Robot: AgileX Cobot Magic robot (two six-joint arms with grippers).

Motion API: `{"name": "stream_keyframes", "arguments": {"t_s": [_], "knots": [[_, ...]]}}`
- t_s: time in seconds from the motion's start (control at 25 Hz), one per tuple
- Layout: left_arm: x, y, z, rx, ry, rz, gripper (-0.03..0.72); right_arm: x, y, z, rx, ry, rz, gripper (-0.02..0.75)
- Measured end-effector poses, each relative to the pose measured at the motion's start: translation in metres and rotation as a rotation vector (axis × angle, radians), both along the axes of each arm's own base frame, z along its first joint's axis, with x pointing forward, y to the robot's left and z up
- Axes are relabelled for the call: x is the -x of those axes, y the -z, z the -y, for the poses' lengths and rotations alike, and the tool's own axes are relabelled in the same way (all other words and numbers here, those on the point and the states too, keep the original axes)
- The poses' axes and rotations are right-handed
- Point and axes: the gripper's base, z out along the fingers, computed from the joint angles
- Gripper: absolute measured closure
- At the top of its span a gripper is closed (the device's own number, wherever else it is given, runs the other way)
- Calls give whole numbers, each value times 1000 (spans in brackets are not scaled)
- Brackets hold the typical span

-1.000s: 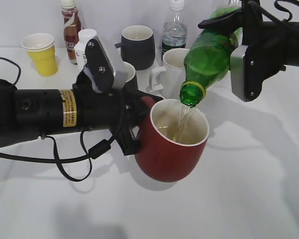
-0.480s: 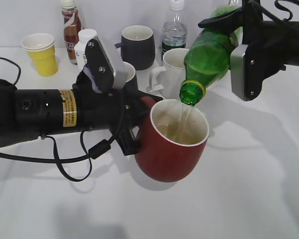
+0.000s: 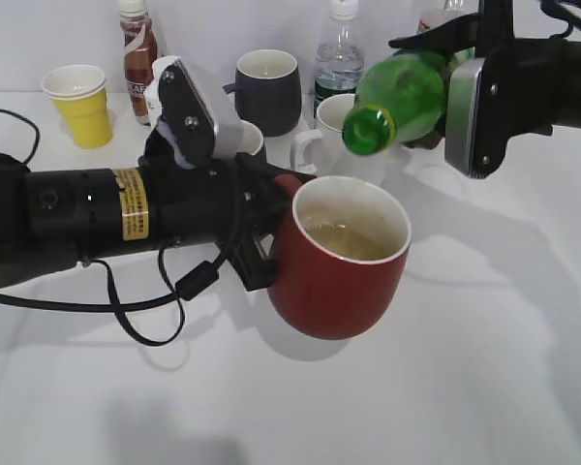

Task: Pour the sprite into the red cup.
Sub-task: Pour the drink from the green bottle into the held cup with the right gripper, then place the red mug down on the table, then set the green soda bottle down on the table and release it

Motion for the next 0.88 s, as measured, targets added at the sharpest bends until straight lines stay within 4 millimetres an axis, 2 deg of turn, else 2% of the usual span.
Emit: {"name": "stream_keyframes", "arguments": {"t_s": [0.32, 0.52, 0.64, 0.88], "knots": [[-2, -3, 0, 41, -25, -10, 606, 1, 3, 1, -135, 57, -189, 324], [-6, -3, -6, 54, -67, -24, 606, 1, 3, 2, -359, 146, -438, 324], [-7, -5, -18, 81, -132, -43, 606, -3, -1, 5, -504, 213, -513, 324], [-5, -15, -54, 124, -257, -47, 606, -13, -11, 14, -764, 334, -549, 324]]}}
